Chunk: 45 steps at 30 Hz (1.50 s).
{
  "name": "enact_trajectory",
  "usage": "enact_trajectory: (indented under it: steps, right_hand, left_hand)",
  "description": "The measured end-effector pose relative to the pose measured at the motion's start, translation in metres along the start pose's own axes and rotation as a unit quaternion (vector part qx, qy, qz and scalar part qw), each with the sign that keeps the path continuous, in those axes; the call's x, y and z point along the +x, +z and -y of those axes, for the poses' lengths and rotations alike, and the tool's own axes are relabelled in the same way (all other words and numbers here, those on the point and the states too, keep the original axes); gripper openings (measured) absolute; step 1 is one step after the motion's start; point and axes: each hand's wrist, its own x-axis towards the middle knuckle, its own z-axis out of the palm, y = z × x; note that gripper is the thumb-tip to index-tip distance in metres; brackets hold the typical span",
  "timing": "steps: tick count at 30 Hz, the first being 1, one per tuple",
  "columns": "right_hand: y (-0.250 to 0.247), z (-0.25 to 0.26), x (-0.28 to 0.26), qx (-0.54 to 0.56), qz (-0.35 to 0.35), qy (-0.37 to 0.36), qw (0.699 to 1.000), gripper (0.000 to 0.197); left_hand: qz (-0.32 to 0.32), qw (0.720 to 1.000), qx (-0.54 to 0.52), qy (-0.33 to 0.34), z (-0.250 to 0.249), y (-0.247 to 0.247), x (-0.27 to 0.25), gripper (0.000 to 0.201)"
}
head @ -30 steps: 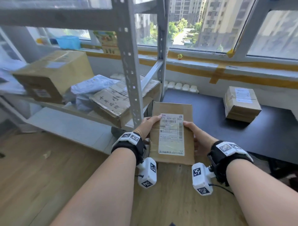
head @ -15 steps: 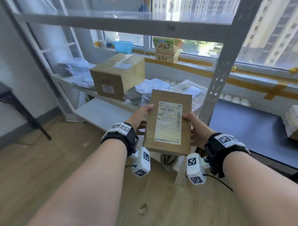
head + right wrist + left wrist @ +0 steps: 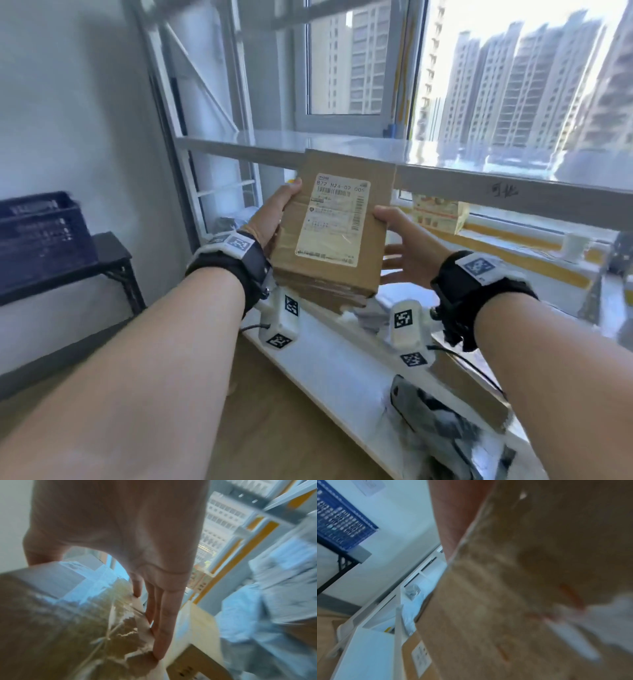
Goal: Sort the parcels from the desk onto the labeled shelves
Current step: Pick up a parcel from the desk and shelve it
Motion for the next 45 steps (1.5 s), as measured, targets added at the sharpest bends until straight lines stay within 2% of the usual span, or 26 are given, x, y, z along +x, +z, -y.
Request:
enact_trajectory:
  steps: [2,6,9,13,18,24,27,31,33,37,39,42,45]
  right_hand:
    - [0.013,0.03,0.03,-0.009,0.009,-0.028,1.0,0.058]
    - [0.029,0.084,0.083,-0.023,0.018,-0.054,0.998,0.044]
    - [0.04,0.115,0.126,-0.033,0.011,-0.072,0.997,0.056]
    - [0.058,0.138,0.173,-0.036,0.002,-0.079,0.996,0.078]
    - [0.078,0.156,0.227,-0.048,0.008,-0.104,0.993,0.083]
    - [0.117,0.173,0.299,-0.051,0.029,-0.099,0.993,0.085]
    - [0.146,0.187,0.343,-0.051,0.044,-0.115,0.991,0.073]
    - [0.195,0.208,0.406,-0.051,0.01,-0.139,0.989,0.059]
    - [0.219,0.218,0.436,-0.055,-0.009,-0.143,0.988,0.063]
    - [0.244,0.232,0.488,-0.022,-0.081,-0.13,0.988,0.075]
    - [0.252,0.237,0.511,-0.005,-0.114,-0.115,0.987,0.077]
    - [0.264,0.245,0.545,0.006,-0.14,-0.102,0.985,0.064]
    - [0.276,0.254,0.581,-0.012,-0.161,-0.095,0.982,0.069]
  left_hand:
    - [-0.02,0.999,0.018,0.031,-0.027,-0.02,0.022,0.044]
    - [-0.036,0.997,0.028,0.068,-0.072,-0.052,0.072,0.043]
    - [-0.04,0.995,0.021,0.09,-0.093,-0.072,0.104,0.042]
    - [-0.044,0.995,-0.003,0.088,-0.101,-0.095,0.137,0.039]
    - [-0.045,0.995,-0.024,0.087,-0.106,-0.134,0.182,0.038]
    - [-0.026,0.994,-0.018,0.1,-0.111,-0.202,0.247,0.04]
    - [-0.02,0.993,-0.021,0.112,-0.117,-0.244,0.284,0.041]
    - [-0.015,0.993,-0.018,0.112,-0.13,-0.303,0.332,0.04]
    - [-0.015,0.996,-0.022,0.09,-0.135,-0.334,0.354,0.043]
    - [-0.058,0.997,0.007,0.054,-0.139,-0.386,0.402,0.044]
    - [-0.051,0.998,0.02,0.041,-0.134,-0.404,0.427,0.042]
    - [-0.024,0.998,0.042,0.038,-0.128,-0.42,0.464,0.044]
    - [-0.018,0.997,0.049,0.058,-0.129,-0.431,0.501,0.046]
